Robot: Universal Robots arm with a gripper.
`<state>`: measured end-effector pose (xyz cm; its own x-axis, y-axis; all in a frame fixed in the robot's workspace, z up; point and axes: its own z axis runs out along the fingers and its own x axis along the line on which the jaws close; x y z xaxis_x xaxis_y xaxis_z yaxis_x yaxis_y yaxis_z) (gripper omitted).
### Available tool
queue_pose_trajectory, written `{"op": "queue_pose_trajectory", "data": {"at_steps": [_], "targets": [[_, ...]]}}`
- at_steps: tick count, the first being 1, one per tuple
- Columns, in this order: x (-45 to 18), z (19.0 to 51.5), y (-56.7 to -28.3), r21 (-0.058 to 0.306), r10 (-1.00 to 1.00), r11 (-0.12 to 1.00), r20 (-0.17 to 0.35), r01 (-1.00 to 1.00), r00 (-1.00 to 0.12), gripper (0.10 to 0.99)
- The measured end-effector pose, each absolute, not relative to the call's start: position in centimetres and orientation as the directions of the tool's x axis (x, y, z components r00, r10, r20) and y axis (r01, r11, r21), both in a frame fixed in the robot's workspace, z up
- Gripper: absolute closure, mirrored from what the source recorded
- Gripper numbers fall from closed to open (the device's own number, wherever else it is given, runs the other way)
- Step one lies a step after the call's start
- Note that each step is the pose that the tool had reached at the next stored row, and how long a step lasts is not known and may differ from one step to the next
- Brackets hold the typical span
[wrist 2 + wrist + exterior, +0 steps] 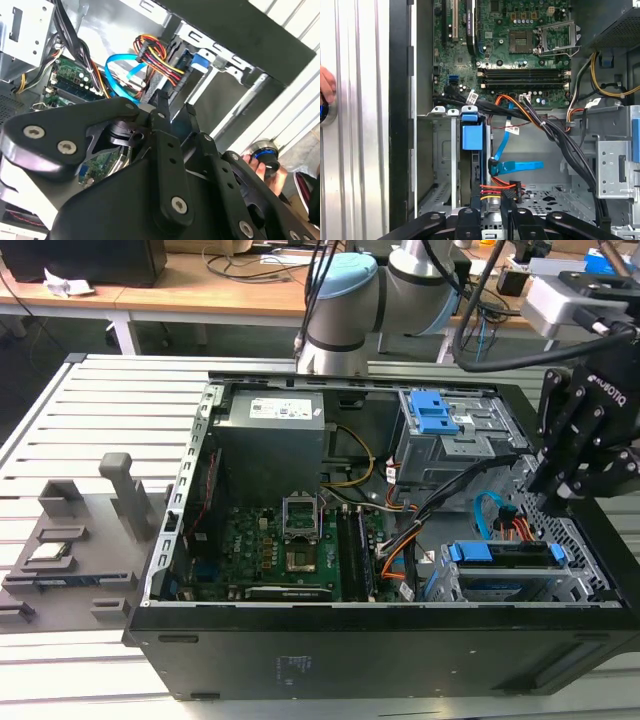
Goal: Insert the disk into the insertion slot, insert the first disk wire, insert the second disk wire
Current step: 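Insert the second disk wire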
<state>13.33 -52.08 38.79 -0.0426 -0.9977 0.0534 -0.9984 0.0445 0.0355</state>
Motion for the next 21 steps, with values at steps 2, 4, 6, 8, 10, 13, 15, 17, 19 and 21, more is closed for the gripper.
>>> {"op": "queue_pose_trajectory", "data": {"at_steps": [2, 4, 6, 8, 10, 13, 15, 17, 19, 21], "targets": [[12.8, 38.4, -52.0, 0.036, -0.998, 0.045, 0.053, -0.998, -0.043, 0.784], [12.0, 37.8, -52.0, 0.035, -0.998, 0.045, 0.053, -0.998, -0.043, 0.784], [11.6, 37.4, -52.0, 0.036, -0.998, 0.045, 0.053, -0.998, -0.043, 0.784], [11.2, 37.2, -52.0, 0.035, -0.998, 0.045, 0.053, -0.998, -0.043, 0.784], [10.8, 36.9, -52.1, 0.035, -0.998, 0.045, 0.054, -0.998, -0.043, 0.784], [10.8, 36.8, -52.1, 0.035, -0.998, 0.045, 0.054, -0.998, -0.043, 0.784], [10.8, 36.8, -52.1, 0.035, -0.998, 0.045, 0.054, -0.998, -0.043, 0.784], [10.8, 36.8, -52.1, 0.035, -0.998, 0.045, 0.054, -0.998, -0.043, 0.867], [10.8, 36.8, -52.1, 0.035, -0.998, 0.045, 0.054, -0.998, -0.043, 0.925], [10.8, 36.8, -52.1, 0.035, -0.998, 0.045, 0.054, -0.998, -0.043, 0.925]]}}
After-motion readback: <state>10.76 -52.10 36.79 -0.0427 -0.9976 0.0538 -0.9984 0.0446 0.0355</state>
